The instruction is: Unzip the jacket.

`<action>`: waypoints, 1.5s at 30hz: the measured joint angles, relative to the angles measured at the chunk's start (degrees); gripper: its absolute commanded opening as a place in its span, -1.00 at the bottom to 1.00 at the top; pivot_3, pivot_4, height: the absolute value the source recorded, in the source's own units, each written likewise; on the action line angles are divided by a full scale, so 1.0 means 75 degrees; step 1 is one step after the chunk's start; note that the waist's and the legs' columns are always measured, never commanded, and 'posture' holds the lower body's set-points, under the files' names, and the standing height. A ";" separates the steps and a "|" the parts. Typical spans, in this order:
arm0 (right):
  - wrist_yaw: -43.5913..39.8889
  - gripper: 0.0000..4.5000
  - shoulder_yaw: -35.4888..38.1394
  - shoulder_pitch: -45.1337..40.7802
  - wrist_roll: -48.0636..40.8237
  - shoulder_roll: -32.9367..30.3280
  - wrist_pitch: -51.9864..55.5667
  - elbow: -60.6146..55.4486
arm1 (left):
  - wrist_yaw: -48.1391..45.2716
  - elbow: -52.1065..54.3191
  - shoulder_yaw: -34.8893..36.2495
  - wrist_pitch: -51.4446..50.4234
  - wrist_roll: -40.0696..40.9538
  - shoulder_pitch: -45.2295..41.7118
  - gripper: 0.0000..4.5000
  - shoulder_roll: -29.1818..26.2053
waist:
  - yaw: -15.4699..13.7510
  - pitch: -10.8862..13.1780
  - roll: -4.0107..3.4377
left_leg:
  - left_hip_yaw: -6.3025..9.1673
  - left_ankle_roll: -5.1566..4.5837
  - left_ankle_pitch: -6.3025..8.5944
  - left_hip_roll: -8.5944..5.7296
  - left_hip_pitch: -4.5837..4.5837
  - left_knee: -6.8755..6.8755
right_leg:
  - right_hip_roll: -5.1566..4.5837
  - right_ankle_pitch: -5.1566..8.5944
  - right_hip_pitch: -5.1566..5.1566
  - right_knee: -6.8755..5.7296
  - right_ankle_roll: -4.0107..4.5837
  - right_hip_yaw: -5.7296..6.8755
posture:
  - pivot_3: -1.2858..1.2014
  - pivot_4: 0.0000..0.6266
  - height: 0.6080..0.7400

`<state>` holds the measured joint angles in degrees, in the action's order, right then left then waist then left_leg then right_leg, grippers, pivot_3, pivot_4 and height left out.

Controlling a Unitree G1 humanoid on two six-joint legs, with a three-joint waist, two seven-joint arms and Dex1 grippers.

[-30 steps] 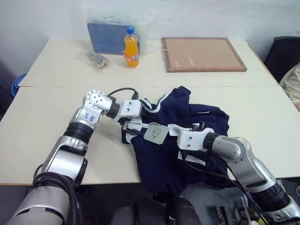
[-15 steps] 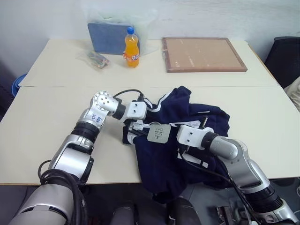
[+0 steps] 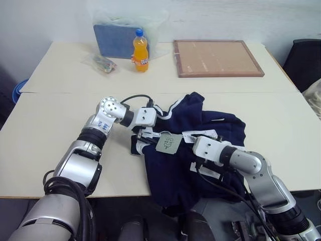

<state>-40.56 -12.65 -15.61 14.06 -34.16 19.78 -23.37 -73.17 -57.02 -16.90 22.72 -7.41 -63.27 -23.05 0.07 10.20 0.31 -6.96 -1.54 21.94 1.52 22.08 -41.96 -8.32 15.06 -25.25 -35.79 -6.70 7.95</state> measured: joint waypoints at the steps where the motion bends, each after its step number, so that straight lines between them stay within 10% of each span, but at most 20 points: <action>1: 0.0013 -0.08 0.0000 -0.0043 -0.0017 0.0054 0.0071 0.0000 | -0.0003 -0.0001 0.0006 0.0000 0.0001 -0.0002 0.83 0.0003 | 0.0000 0.0000 0.0000 | 0.0001 0.0000 0.0000 0.0000 0.0000 0.0000 | 0.0000 0.0000 0.0000 0.0000 0.0000 0.0000 | 0.03 -0.52 1.00; 19: 0.0228 -0.08 0.0289 -0.0301 -0.0429 0.0143 0.0706 0.0184 | -0.0038 0.0005 0.0013 0.0024 0.0003 -0.0003 0.83 -0.0001 | 0.0007 0.0000 0.0000 | 0.0001 0.0000 0.0000 0.0000 0.0000 0.0001 | 0.0000 0.0000 0.0000 0.0001 0.0000 0.0001 | 0.03 -0.52 1.00; 26: 0.0430 -0.99 0.0171 -0.0348 -0.0197 0.0116 0.0344 0.0801 | -0.0038 0.0012 0.0012 0.0038 0.0003 -0.0002 0.83 0.0001 | 0.0008 0.0000 0.0000 | 0.0000 0.0000 0.0000 0.0000 0.0000 0.0002 | 0.0000 0.0000 -0.0001 0.0001 0.0000 0.0001 | 0.03 -0.52 1.00; 45: 0.1385 -0.99 0.1650 0.0964 -0.0411 0.0380 0.0243 -0.1167 | 0.0553 -0.0339 0.0061 0.0035 -0.0031 0.0102 0.83 0.0429 | -0.0041 -0.0002 0.0001 | 0.0004 0.0000 0.0000 -0.0001 -0.0008 0.0003 | 0.0000 0.0000 0.0013 0.0005 0.0000 0.0003 | 0.03 -0.52 1.00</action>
<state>-30.18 -0.27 -8.38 10.98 -31.31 21.60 -32.12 -69.02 -59.56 -16.44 22.98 -7.64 -62.50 -19.83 -0.24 10.18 0.31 -6.93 -1.55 21.95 1.51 22.02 -41.94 -8.32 15.06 -25.15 -35.76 -6.70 7.97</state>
